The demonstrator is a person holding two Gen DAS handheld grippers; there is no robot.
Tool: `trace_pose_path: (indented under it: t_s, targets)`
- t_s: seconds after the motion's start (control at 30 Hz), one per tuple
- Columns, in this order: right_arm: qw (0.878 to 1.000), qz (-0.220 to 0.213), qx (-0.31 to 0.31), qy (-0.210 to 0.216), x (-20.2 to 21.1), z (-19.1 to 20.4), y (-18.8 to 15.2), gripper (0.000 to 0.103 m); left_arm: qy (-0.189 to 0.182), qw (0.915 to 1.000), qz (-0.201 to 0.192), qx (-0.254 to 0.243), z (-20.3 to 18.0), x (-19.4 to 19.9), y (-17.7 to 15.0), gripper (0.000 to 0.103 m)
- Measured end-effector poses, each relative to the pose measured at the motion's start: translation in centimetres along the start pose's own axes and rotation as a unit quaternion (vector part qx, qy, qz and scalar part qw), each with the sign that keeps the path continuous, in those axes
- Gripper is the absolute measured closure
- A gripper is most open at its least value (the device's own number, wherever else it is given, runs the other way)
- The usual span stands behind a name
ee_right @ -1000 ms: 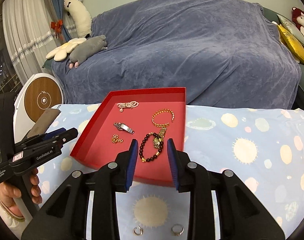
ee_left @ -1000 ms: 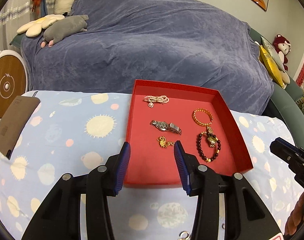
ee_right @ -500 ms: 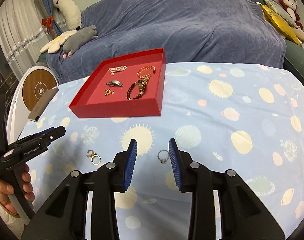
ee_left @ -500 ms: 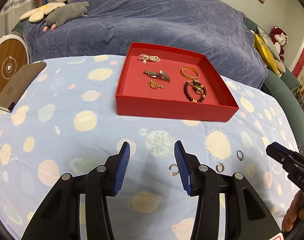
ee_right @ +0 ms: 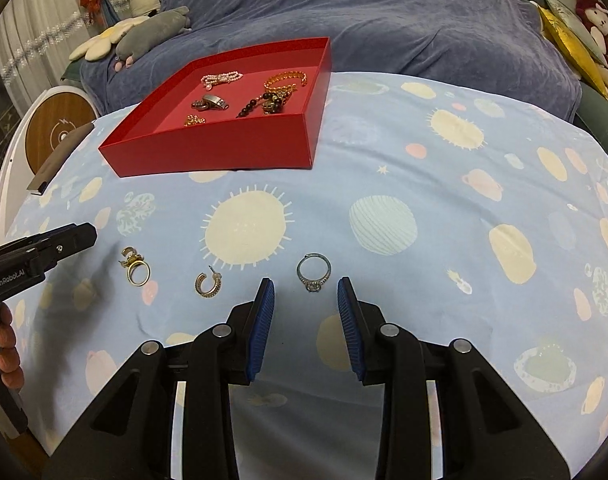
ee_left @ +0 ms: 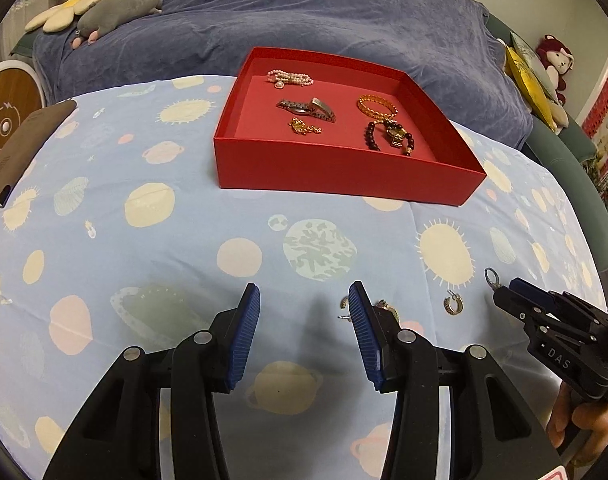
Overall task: Organize jewelry
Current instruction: 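Withdraw both open tools from the box toward the rings and earrings, then close the left tool on a gold hoop earring while the right tool straddles the silver ring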
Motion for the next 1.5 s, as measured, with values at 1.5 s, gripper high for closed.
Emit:
trace_pose_path:
  t_s: [1.5]
  targets:
    - [1.000, -0.005, -0.012, 0.010, 0.1, -0.5, 1.0, 0.084, 0.029, 0.9980, -0.008, -0.056, -4.8, -2.5, -0.8, 0.071]
Point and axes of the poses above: each gripper's, at about its wrist camera, not at the fingertips, and x roughly against the way its jaws point, z to its left, y to its top, the point moved 9 cm from there along -x, roughly the way its jaws point, and after that the axes turned 11 degrees about -x, right-handed, at the moved point
